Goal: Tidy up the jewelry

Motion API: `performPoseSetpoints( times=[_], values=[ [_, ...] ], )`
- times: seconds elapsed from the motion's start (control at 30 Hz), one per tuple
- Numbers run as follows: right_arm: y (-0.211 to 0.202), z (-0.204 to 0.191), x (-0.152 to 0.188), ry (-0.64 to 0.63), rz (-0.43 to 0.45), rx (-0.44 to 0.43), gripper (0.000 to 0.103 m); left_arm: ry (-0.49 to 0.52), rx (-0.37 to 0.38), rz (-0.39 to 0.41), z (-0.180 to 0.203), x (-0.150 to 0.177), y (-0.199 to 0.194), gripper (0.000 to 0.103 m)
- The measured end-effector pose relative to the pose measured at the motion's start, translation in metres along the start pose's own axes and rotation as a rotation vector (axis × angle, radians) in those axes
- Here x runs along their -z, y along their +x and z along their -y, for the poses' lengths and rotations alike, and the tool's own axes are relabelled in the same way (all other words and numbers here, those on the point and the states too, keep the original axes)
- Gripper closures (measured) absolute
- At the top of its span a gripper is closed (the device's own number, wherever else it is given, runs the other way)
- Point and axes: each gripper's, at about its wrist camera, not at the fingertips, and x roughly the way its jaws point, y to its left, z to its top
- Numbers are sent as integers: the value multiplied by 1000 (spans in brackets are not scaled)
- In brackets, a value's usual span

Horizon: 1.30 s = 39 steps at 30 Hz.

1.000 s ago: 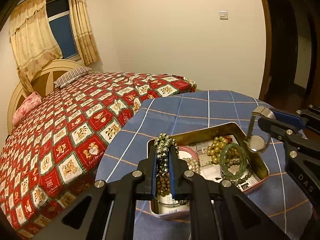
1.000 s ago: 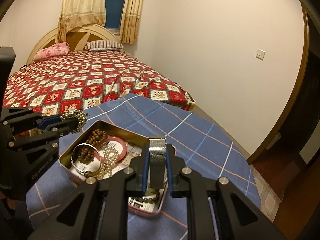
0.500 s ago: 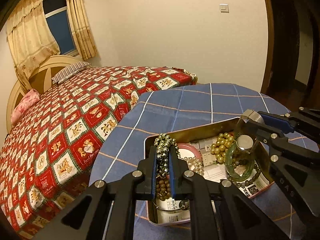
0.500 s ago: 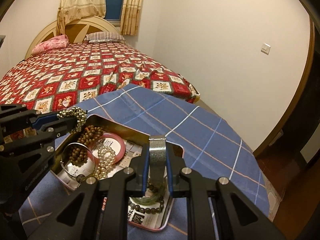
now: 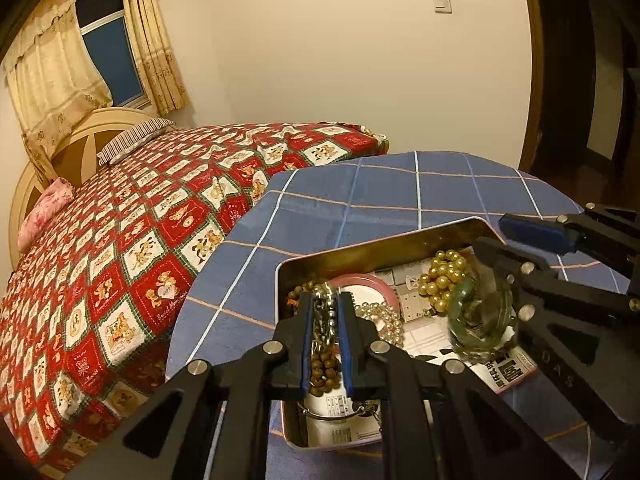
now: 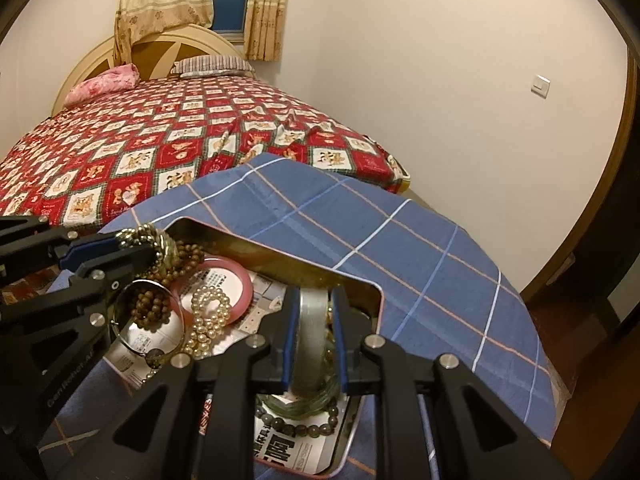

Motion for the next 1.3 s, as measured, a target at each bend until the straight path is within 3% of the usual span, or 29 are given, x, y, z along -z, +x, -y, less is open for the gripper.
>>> performPoseSetpoints(
  times=[0.07, 0.1, 0.13, 0.37, 0.93, 1.3],
  values=[
    [-4, 3, 2, 9, 3, 4, 62, -10, -14, 7, -2, 1, -4, 57],
    [-5, 4, 3, 9, 4, 14, 60, -14, -20, 20, -3, 1, -7, 29],
    [-7, 6, 4, 13, 5, 28, 53, -21, -47, 54, -4, 3, -14, 15],
    [-27, 28, 16, 84, 16, 55, 44, -39, -65, 62, -16, 13, -30, 14],
    [-67, 29, 10, 111, 99, 52, 41, -72, -107, 126, -35, 16, -75, 14],
    [-71, 26, 9, 110, 107, 50, 41, -82, -109, 116, -37, 20, -77, 14]
  ],
)
